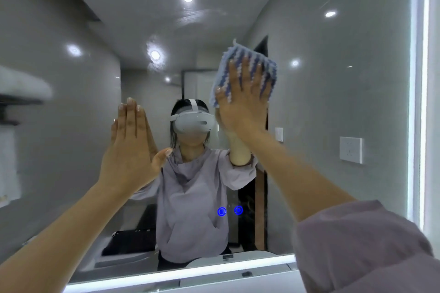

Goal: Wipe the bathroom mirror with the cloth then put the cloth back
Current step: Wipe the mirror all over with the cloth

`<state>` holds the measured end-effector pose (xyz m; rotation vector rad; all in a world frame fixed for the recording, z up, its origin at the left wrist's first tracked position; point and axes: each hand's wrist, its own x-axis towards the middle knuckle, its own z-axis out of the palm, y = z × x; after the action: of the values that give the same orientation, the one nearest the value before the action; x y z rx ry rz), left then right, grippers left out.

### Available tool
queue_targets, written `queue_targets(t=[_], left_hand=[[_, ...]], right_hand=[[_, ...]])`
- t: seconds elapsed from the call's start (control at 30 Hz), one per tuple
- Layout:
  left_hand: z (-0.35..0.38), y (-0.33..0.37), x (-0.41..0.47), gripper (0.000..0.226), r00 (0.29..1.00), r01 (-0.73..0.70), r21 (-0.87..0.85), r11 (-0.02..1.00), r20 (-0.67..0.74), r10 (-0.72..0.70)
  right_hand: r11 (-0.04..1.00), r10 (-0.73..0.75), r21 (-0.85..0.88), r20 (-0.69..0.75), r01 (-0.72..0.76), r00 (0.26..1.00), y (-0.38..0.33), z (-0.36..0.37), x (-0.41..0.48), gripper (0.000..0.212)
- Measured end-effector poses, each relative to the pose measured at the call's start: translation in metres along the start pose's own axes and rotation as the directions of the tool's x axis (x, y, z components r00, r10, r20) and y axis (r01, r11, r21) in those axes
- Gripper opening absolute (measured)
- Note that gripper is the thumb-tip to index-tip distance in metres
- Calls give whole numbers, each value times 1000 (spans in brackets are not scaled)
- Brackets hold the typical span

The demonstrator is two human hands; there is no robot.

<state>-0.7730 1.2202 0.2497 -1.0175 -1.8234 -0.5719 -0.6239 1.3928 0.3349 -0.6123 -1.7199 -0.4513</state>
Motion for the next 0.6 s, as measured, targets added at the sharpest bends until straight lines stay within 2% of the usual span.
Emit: queue_targets(t=[0.23,0.6], left_hand=[[4,-2,0,101,1000,4,2,1000,-3,-4],[9,-7,1,100,1000,0,50,999,-16,0]], right_hand=[[985,-163,82,103,155,981,-37,10,-29,66],[975,-214,90,138,203,967,-28,7,-29,66]])
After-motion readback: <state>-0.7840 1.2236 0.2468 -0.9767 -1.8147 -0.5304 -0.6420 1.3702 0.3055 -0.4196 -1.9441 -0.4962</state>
